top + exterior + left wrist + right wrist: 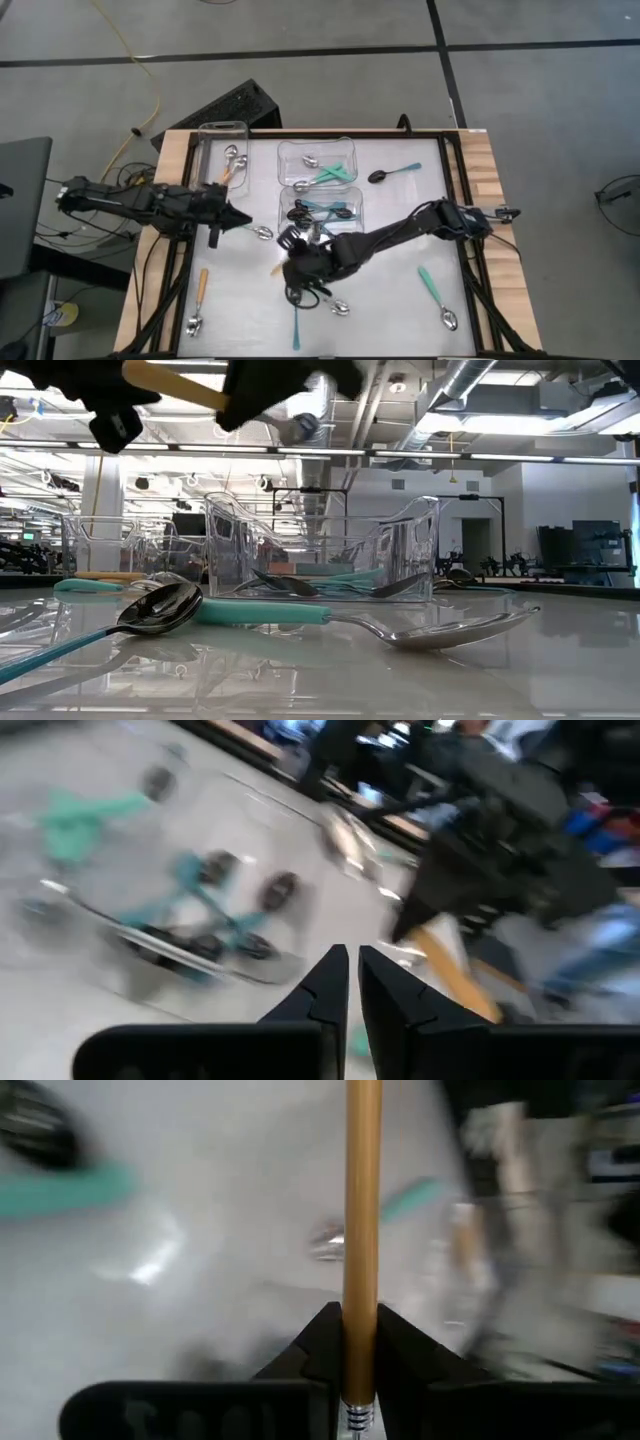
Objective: Sort silverware by color (type)
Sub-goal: Put the yellow spoon into the top left transparent bin
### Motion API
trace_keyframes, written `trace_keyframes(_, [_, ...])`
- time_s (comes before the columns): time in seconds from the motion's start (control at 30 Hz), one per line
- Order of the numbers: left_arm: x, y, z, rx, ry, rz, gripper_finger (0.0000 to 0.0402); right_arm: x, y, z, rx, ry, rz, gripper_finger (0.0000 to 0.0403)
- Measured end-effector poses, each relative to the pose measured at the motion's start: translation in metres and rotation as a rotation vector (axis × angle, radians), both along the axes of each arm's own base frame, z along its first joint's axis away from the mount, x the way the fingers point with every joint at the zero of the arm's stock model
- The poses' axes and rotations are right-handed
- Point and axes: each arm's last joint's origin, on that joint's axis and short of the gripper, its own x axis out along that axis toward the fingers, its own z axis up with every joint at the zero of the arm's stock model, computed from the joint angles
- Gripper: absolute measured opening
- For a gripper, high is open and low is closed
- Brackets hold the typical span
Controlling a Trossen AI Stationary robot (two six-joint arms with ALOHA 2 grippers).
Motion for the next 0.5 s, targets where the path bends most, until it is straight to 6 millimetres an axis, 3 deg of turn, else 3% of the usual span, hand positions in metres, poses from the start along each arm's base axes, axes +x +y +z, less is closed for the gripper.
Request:
trace_keyframes(0.13, [0.005,-0.003,-0.001,-0.129,0.015,-0.053,0.0039,0.017,-0.021,0.01,-0.09,-0.111,0.012,0.0066])
trace_keyframes(0.3, [0.009,-0.005,0.001,-0.195,-0.009,-0.06,0.01,0.03,-0.044,0.018,-0.16,-0.183,0.038,0.0066])
trace_keyframes(0.5, [0.01,-0.006,0.006,-0.288,-0.045,-0.067,0.018,0.034,-0.049,0.021,-0.213,-0.192,0.076,0.0066])
